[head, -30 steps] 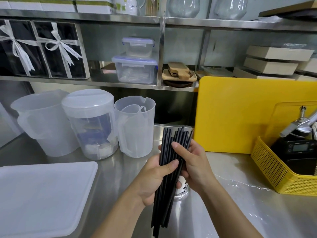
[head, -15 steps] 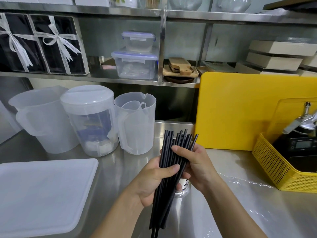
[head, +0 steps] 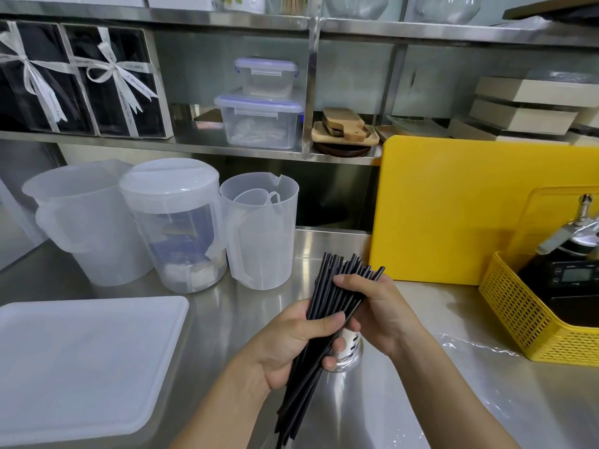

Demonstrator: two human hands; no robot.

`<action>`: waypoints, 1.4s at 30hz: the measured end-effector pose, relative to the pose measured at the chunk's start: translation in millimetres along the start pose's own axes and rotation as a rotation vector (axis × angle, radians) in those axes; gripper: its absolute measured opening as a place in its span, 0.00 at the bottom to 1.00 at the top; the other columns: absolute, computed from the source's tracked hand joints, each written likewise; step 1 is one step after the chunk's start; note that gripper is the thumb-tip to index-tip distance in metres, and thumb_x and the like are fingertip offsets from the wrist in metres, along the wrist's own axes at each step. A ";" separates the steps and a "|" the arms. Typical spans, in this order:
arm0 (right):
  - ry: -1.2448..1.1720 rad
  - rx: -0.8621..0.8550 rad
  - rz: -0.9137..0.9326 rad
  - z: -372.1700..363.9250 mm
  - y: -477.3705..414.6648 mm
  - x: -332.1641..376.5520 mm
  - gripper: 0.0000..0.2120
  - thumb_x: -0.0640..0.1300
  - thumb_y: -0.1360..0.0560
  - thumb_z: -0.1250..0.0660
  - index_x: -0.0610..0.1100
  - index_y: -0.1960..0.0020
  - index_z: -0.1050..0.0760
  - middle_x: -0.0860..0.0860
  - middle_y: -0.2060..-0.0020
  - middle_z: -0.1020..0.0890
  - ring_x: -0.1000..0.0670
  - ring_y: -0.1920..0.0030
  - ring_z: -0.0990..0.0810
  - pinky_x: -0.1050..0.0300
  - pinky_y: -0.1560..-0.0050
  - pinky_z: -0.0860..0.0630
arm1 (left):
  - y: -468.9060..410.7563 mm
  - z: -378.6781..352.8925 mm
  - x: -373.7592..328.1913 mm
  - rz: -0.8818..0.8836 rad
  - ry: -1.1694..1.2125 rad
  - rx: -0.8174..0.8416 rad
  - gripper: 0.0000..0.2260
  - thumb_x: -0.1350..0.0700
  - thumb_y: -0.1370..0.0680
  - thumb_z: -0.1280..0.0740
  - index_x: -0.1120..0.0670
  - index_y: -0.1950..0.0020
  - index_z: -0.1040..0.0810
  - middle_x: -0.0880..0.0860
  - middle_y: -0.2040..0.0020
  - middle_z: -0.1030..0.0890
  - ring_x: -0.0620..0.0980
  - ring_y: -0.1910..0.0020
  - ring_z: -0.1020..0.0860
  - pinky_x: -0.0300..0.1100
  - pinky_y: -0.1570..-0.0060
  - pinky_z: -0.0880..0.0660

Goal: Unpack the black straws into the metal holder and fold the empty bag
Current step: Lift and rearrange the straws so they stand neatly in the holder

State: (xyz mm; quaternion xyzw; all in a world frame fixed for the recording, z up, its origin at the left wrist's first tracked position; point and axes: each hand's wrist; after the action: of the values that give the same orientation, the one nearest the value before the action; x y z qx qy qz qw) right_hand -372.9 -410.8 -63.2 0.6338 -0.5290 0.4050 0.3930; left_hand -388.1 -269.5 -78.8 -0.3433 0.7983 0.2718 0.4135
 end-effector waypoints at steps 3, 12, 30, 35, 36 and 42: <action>0.025 0.075 -0.027 1.9 0.0 3.5 0.04 0.36 0.33 0.30 0.35 0.61 0.23 0.41 0.70 0.21 0.46 0.76 0.25 0.55 0.74 0.32 | 1.2 3.1 -0.1 0.013 0.007 0.039 0.04 0.64 0.29 0.35 0.60 0.55 0.24 0.56 0.62 0.23 0.46 0.72 0.28 0.36 0.77 0.31; 0.060 -0.025 -0.057 -3.6 1.6 0.4 0.05 0.33 0.35 0.29 0.36 0.62 0.24 0.43 0.70 0.21 0.46 0.71 0.20 0.59 0.77 0.29 | -0.7 11.4 8.4 0.030 -0.012 0.140 0.05 0.64 0.30 0.33 0.57 0.57 0.19 0.58 0.57 0.29 0.46 0.69 0.28 0.37 0.73 0.30; 0.036 -0.015 -0.104 -3.9 0.3 -11.2 0.09 0.35 0.39 0.25 0.35 0.60 0.21 0.37 0.63 0.17 0.42 0.63 0.17 0.46 0.57 0.24 | 0.0 15.9 10.2 0.077 0.049 0.178 0.05 0.63 0.28 0.35 0.58 0.56 0.20 0.58 0.56 0.30 0.45 0.69 0.27 0.35 0.73 0.30; 0.071 -0.068 -0.098 -4.1 -0.8 -14.8 0.09 0.37 0.38 0.25 0.35 0.60 0.21 0.37 0.62 0.16 0.39 0.63 0.19 0.49 0.64 0.32 | -1.0 16.8 14.2 0.085 0.109 0.141 0.15 0.53 0.33 0.25 0.60 0.53 0.23 0.56 0.58 0.20 0.46 0.70 0.27 0.35 0.76 0.30; 0.072 -0.068 -0.098 -3.8 -0.7 -14.5 0.09 0.37 0.37 0.26 0.34 0.59 0.21 0.36 0.61 0.16 0.39 0.64 0.19 0.52 0.68 0.31 | -1.0 16.4 13.8 0.094 0.128 0.130 0.16 0.52 0.32 0.26 0.61 0.52 0.23 0.56 0.58 0.20 0.46 0.71 0.28 0.35 0.76 0.31; -0.031 -0.056 -0.095 -3.0 -1.7 -18.0 0.05 0.28 0.29 0.37 0.30 0.53 0.25 0.34 0.59 0.18 0.43 0.63 0.16 0.58 0.67 0.21 | -1.6 15.4 11.4 0.136 0.143 0.099 0.06 0.61 0.27 0.36 0.61 0.51 0.28 0.54 0.60 0.22 0.44 0.73 0.30 0.34 0.78 0.33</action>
State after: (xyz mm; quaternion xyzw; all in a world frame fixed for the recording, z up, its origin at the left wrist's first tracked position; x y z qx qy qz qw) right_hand -373.5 -401.5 -79.0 0.6529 -0.5157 0.3611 0.4212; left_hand -384.4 -263.1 -96.6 -0.2861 0.8596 0.2344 0.3524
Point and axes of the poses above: each hand's wrist, its own y-axis away from the middle knuckle, its own z-axis out of the back of the hand, x = y × z
